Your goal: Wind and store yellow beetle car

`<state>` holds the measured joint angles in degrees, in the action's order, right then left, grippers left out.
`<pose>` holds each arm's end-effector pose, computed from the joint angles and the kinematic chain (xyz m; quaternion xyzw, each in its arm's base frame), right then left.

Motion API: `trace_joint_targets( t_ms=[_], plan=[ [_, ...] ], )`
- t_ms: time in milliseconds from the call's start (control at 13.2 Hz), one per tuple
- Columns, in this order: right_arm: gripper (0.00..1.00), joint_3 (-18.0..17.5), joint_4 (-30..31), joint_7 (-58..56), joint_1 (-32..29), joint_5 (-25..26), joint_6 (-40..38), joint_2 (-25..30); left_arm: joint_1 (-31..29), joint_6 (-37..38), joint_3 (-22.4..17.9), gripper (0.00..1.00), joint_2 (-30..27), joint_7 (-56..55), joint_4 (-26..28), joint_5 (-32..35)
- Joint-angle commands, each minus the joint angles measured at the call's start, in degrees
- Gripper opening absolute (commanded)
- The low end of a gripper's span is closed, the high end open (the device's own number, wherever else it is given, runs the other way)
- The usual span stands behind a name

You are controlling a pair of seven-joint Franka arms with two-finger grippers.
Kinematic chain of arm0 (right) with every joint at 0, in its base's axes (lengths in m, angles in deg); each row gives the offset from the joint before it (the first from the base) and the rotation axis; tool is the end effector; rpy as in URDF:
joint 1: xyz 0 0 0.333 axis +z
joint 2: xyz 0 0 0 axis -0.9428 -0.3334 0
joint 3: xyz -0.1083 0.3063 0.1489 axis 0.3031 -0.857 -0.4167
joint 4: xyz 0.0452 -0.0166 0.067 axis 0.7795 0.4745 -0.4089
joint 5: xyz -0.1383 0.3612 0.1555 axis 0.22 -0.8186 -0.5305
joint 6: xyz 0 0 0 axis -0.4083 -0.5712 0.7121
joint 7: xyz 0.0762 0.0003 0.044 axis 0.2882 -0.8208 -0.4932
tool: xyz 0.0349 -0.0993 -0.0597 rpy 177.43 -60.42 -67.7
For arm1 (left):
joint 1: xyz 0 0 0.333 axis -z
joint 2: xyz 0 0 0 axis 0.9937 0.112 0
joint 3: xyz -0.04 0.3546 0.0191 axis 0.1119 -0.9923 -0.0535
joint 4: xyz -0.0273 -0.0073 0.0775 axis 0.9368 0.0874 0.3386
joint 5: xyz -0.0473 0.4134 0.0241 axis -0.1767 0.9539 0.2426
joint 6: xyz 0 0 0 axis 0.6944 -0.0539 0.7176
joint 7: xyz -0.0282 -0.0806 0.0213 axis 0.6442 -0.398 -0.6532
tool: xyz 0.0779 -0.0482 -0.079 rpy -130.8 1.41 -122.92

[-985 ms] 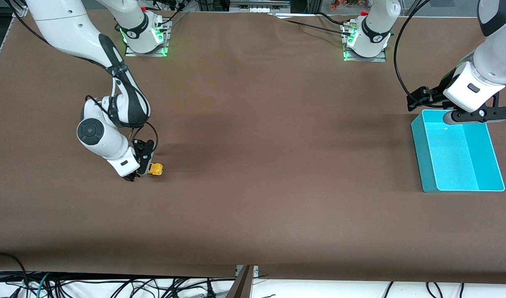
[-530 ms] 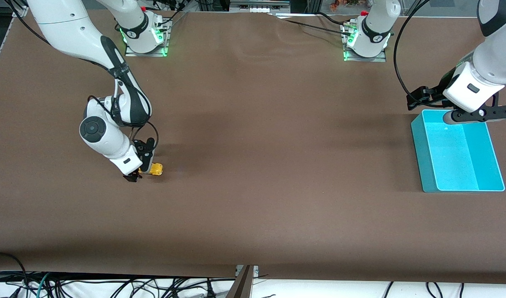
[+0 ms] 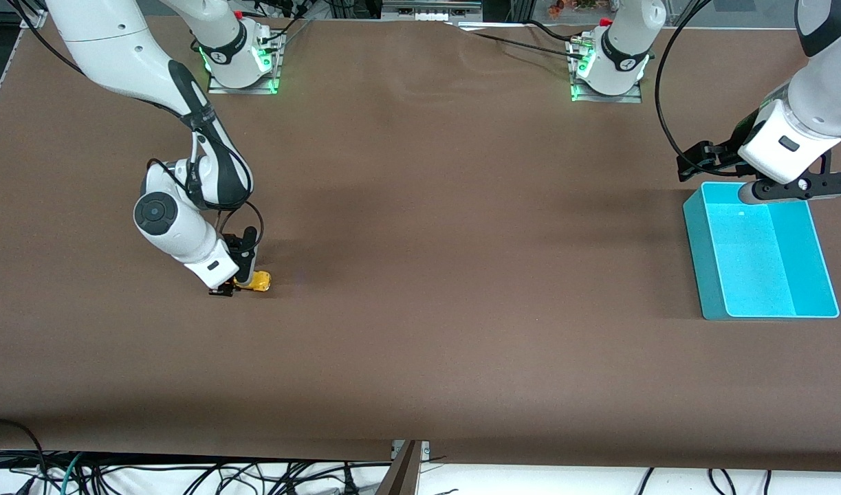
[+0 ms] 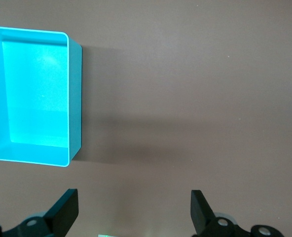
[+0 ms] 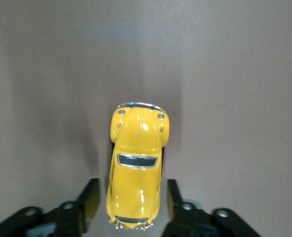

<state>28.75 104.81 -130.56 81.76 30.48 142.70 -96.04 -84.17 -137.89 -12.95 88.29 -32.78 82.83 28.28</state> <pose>0.6471 0.1061 0.2015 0.7164 0.6968 0.0130 0.0324 0.5746 -0.0601 0.5975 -0.9966 -0.0522 0.0615 0.0175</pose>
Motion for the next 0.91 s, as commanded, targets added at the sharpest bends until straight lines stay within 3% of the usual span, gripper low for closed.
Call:
trace_joint_targets(
  t_ms=[0, 833],
  plan=[
    [0.39, -0.5, 0.5, -4.0, -0.6, -0.2, 1.1, 0.1, 0.2, 0.9, 0.1, 1.00, -0.8, -0.8, 0.1, 0.0],
    [0.38, -0.5, 0.6, -10.7, -4.6, -0.2, 1.2, -0.4, 0.2, 0.9, -0.1, 1.00, -0.7, -1.6, -0.1, 0.0]
  ],
)
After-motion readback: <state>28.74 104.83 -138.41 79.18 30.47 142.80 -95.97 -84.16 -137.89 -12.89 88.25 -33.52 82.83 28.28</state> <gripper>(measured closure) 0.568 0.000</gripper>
